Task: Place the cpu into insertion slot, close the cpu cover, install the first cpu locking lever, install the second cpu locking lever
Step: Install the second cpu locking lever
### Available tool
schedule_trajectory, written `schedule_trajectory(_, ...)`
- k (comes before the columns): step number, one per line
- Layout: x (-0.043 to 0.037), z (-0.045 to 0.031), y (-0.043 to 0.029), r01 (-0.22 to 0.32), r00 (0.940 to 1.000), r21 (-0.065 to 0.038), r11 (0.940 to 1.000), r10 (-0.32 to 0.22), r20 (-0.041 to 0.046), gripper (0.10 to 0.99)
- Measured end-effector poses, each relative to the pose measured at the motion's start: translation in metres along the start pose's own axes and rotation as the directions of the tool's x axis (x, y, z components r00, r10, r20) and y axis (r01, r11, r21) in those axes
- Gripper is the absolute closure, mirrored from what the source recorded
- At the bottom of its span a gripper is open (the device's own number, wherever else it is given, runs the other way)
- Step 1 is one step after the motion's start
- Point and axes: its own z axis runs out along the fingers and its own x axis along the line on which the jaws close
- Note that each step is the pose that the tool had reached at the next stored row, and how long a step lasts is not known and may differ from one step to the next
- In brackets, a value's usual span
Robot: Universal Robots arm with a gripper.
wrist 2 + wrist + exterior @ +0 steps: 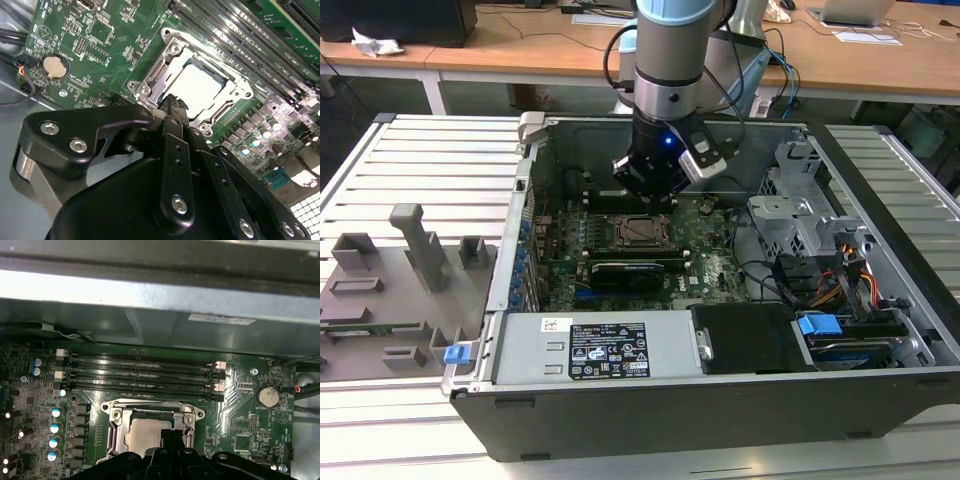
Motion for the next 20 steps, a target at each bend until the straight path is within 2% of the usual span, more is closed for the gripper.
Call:
schedule_trajectory(10,0.0007,-0.0006,-0.0105,0.0,1.0,0.0,1.0,0.0,0.0,0.98)
schedule_trajectory(15,0.0008,-0.002,-0.0119,0.0,1.0,0.0,1.0,0.0,-0.0001,0.98)
schedule_trajectory(18,0.0006,-0.0102,-0.0114,0.0,1.0,0.0,1.0,0.0,0.0,0.98)
schedule_trajectory(20,0.0003,-0.0192,-0.011,0.0,1.0,0.0,1.0,0.0,0.0,0.98)
